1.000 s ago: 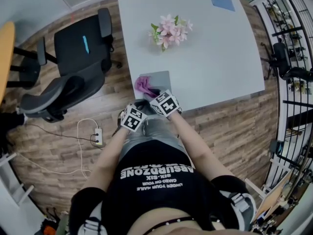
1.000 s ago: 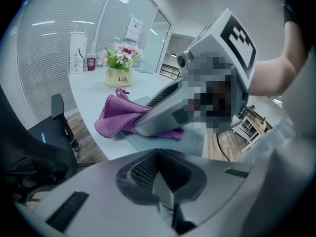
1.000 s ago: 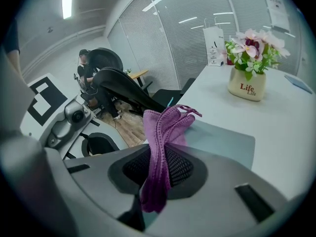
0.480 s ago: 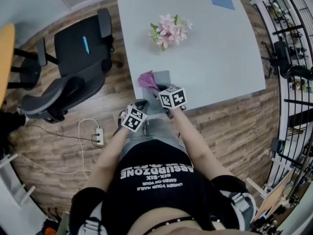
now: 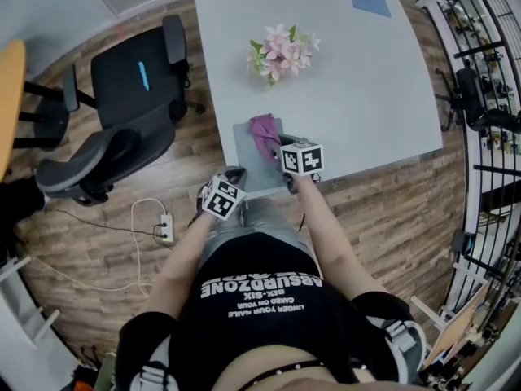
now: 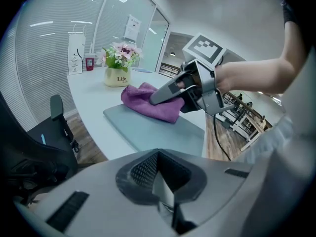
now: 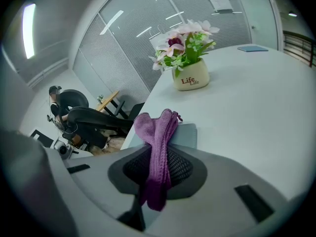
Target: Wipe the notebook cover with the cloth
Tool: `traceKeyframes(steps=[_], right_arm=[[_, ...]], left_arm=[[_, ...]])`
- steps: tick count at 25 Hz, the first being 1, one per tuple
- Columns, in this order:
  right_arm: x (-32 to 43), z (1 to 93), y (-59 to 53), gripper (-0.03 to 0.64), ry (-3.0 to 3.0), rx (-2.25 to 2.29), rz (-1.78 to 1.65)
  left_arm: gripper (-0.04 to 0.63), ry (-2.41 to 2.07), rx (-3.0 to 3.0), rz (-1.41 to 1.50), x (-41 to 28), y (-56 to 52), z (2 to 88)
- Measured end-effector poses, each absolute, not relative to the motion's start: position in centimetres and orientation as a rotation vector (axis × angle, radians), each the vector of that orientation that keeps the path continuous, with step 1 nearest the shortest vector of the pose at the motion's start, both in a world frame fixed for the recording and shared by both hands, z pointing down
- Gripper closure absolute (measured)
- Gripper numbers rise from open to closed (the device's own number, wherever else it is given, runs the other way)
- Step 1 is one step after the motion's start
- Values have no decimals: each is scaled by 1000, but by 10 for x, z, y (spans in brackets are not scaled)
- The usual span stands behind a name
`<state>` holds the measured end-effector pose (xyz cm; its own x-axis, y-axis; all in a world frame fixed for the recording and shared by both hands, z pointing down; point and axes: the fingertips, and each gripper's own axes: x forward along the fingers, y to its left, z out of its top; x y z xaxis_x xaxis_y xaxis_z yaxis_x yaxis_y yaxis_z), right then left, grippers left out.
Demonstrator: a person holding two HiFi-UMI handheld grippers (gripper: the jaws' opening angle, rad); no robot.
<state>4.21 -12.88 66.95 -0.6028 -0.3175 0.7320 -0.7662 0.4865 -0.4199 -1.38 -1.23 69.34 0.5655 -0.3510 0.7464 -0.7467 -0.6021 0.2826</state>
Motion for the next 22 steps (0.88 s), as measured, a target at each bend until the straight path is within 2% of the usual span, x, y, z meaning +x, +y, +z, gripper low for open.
traceKeyframes(steps=[22], right_arm=[[116,674,-112,541,-2086,1046,1009]], left_arm=[[578,-873,2210,878,-13,-12,692]])
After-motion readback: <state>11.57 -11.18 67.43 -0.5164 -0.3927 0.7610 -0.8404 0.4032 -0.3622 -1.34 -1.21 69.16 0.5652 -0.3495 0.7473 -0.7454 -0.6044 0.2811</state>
